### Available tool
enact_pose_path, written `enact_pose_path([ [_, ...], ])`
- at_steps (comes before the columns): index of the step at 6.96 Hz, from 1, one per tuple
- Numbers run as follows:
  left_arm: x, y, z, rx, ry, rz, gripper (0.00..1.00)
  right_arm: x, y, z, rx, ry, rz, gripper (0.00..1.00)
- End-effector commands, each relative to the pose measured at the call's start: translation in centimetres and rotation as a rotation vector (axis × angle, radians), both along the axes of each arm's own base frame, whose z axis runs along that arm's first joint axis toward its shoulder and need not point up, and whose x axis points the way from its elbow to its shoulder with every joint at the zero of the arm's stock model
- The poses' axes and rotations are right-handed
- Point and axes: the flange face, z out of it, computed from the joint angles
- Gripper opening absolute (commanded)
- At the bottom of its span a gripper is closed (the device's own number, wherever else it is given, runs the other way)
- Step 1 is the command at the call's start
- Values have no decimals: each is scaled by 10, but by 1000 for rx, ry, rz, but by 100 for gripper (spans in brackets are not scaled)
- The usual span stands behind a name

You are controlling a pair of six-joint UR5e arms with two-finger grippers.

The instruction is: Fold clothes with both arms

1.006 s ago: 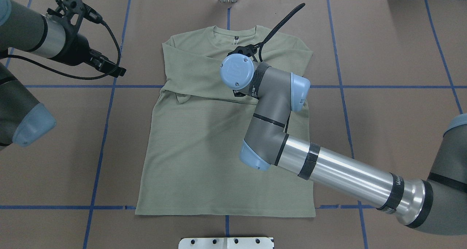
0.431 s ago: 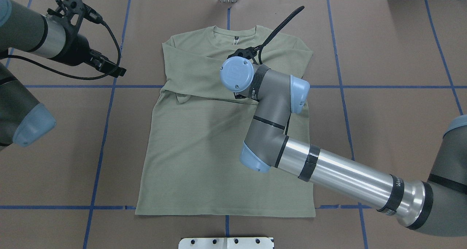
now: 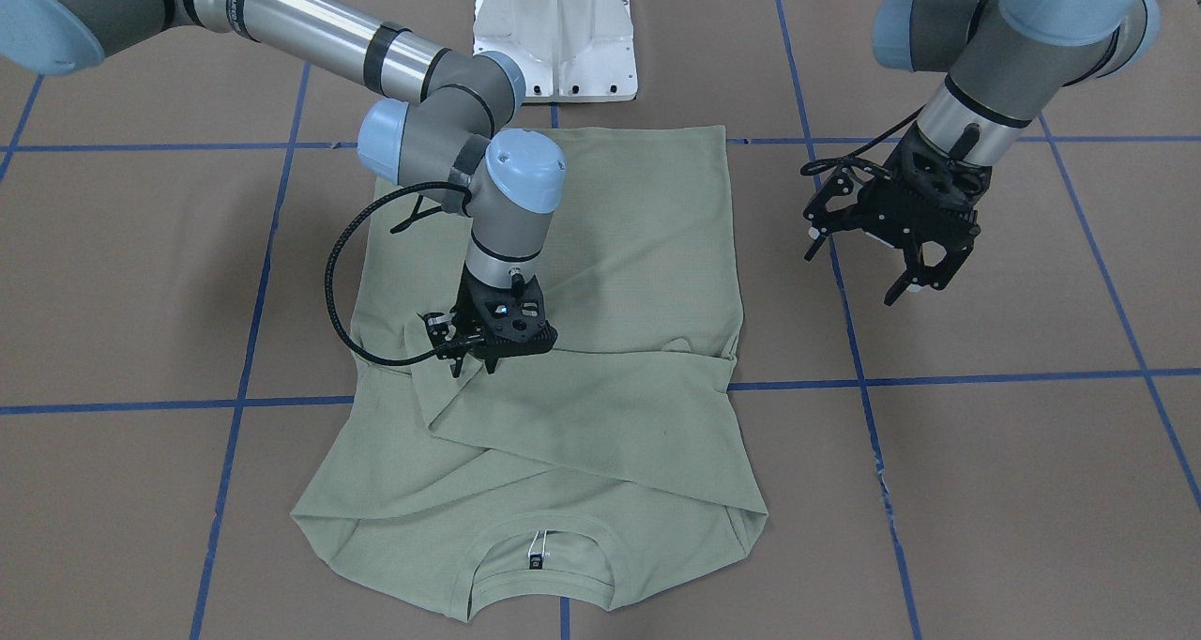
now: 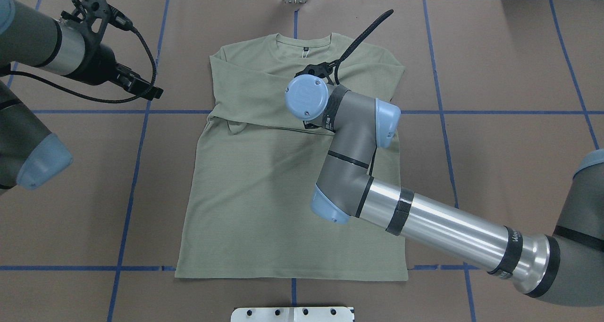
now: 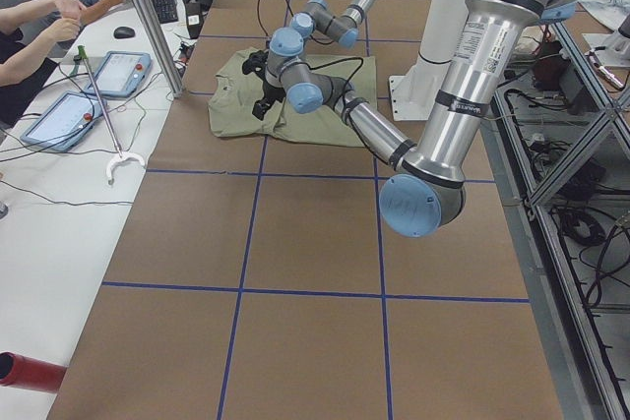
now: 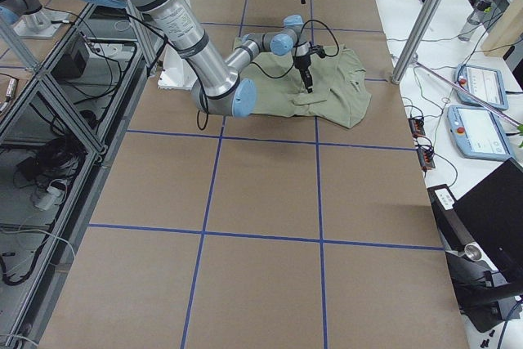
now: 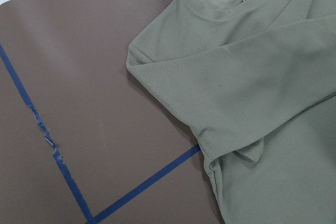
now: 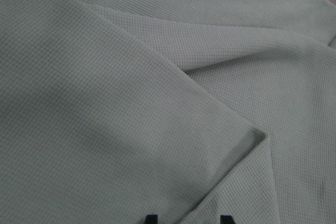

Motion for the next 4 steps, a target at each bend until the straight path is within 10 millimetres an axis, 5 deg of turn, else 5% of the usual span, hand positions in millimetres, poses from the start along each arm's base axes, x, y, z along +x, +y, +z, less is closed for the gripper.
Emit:
enact_pose_path([
  [1, 0, 0, 0, 1, 0, 1, 100, 0, 0, -1, -1, -2, 2, 21],
  [2, 0, 0, 0, 1, 0, 1, 100, 0, 0, -1, 0, -1, 0, 0],
  [4, 0, 0, 0, 0, 0, 0, 100, 1, 1, -3, 5, -1, -7, 0],
])
